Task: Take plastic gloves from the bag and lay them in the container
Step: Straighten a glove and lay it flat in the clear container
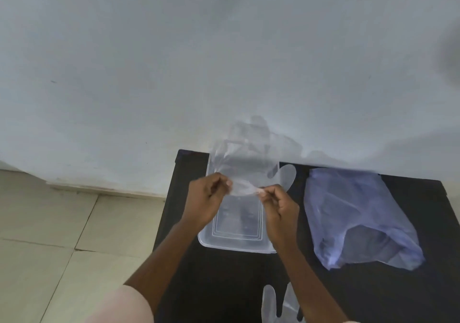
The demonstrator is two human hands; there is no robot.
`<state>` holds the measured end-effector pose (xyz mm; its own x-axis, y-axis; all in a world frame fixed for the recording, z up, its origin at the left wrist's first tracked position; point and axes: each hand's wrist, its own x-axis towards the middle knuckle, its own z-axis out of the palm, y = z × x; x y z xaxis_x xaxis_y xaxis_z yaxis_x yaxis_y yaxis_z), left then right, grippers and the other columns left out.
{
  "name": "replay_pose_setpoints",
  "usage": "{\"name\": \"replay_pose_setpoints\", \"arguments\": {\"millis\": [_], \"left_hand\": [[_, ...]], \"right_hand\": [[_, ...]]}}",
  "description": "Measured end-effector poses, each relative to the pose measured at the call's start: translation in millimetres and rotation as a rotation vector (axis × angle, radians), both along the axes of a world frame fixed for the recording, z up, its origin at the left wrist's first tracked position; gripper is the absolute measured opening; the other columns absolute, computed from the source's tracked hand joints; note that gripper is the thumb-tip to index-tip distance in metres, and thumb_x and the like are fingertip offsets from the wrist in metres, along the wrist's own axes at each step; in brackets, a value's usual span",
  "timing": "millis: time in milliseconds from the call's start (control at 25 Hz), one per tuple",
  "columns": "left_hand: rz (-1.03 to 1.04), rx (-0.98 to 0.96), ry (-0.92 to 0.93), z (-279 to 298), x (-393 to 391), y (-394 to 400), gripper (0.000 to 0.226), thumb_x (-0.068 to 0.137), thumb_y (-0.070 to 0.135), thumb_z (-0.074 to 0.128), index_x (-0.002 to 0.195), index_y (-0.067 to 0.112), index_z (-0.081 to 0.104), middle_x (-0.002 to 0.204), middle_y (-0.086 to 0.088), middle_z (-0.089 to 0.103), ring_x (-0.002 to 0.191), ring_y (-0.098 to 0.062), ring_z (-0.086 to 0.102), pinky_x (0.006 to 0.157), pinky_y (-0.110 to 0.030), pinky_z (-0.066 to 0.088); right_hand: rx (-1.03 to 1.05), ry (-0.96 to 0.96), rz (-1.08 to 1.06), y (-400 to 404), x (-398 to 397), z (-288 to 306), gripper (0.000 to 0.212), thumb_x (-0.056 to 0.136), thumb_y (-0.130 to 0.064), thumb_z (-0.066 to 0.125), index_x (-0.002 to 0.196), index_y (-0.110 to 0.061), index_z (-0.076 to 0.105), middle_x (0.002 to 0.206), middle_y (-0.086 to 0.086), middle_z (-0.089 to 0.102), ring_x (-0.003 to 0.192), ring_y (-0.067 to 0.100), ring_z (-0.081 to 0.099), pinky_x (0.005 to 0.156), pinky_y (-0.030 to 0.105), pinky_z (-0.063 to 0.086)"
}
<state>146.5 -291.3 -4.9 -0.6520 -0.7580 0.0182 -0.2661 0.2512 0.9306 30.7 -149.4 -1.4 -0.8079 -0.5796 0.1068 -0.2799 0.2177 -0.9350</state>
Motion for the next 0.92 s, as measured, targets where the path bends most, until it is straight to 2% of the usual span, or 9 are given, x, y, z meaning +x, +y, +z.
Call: {"name": "replay_pose_setpoints", "arguments": {"millis": [80,160,280,440,560,640,800,920], "left_hand": [[-0.020,-0.064,-0.066,-9.2,0.0,3.0,0.015,0.091,0.024,0.062,0.083,0.015,0.071,0.073,0.000,0.072,0.067,-0.016,0.069,0.069,-0.043,0.058],[-0.039,-0.146,-0.142,-11.5,-3.3,4.5,0.014,0.093,0.021,0.060,0.085,0.015,0.070,0.071,-0.001,0.071,0.063,-0.015,0.066,0.065,-0.039,0.057],[-0.109,-0.315,-0.266,-13.5,-7.4,6.1,0.016,0.095,0.020,0.055,0.088,0.012,0.067,0.069,-0.005,0.070,0.057,-0.016,0.063,0.060,-0.034,0.057],[-0.198,-0.467,-0.326,-19.5,-4.3,8.3,0.025,0.095,0.025,0.046,0.089,0.010,0.065,0.068,-0.007,0.068,0.054,-0.021,0.061,0.056,-0.035,0.056],[-0.239,-0.546,-0.379,-21.5,-2.3,10.7,0.028,0.096,0.026,0.043,0.090,0.009,0.064,0.065,-0.008,0.065,0.050,-0.022,0.058,0.051,-0.035,0.055],[-0.272,-0.571,-0.421,-21.0,-1.6,12.2,0.024,0.097,0.023,0.047,0.093,0.007,0.065,0.068,-0.010,0.066,0.052,-0.025,0.060,0.054,-0.035,0.057],[-0.366,-0.581,-0.553,-18.3,-0.3,13.9,0.023,0.099,0.022,0.047,0.106,0.007,0.063,0.084,-0.013,0.070,0.068,-0.029,0.066,0.067,-0.037,0.059],[-0.489,-0.626,-0.669,-17.0,3.1,12.3,0.027,0.101,0.026,0.042,0.114,0.011,0.060,0.094,-0.010,0.072,0.078,-0.027,0.067,0.081,-0.037,0.056]], "right_hand": [[0.067,0.032,0.019,-1.3,2.9,-7.7,0.010,0.090,-0.010,0.062,0.081,-0.011,0.065,0.073,0.000,0.069,0.063,0.008,0.060,0.060,0.021,0.047],[0.131,0.095,0.057,-4.6,3.2,-11.4,0.010,0.091,-0.013,0.060,0.082,-0.011,0.064,0.075,-0.002,0.069,0.068,0.008,0.062,0.062,0.015,0.047],[0.220,0.205,0.148,-6.4,-0.1,-17.6,0.011,0.093,-0.012,0.057,0.084,-0.010,0.063,0.076,0.002,0.068,0.068,0.011,0.062,0.063,0.014,0.046],[0.372,0.274,0.259,-7.6,-2.8,-26.1,0.013,0.095,-0.016,0.052,0.087,-0.010,0.060,0.078,0.007,0.066,0.068,0.014,0.059,0.064,0.009,0.040],[0.448,0.295,0.292,-11.3,-4.1,-26.2,0.013,0.096,-0.017,0.050,0.087,-0.012,0.057,0.081,0.006,0.065,0.069,0.015,0.058,0.067,0.019,0.049],[0.499,0.301,0.321,-12.5,-4.3,-23.7,0.012,0.096,-0.019,0.050,0.090,-0.012,0.058,0.086,0.007,0.066,0.073,0.016,0.061,0.073,0.025,0.054],[0.613,0.299,0.413,-13.2,-5.6,-16.5,0.012,0.096,-0.021,0.050,0.097,-0.012,0.058,0.098,0.009,0.067,0.082,0.021,0.064,0.083,0.029,0.055],[0.770,0.348,0.572,-13.5,-6.8,-6.5,0.017,0.097,-0.021,0.048,0.111,-0.013,0.054,0.110,0.010,0.065,0.091,0.023,0.063,0.089,0.033,0.053]]}}
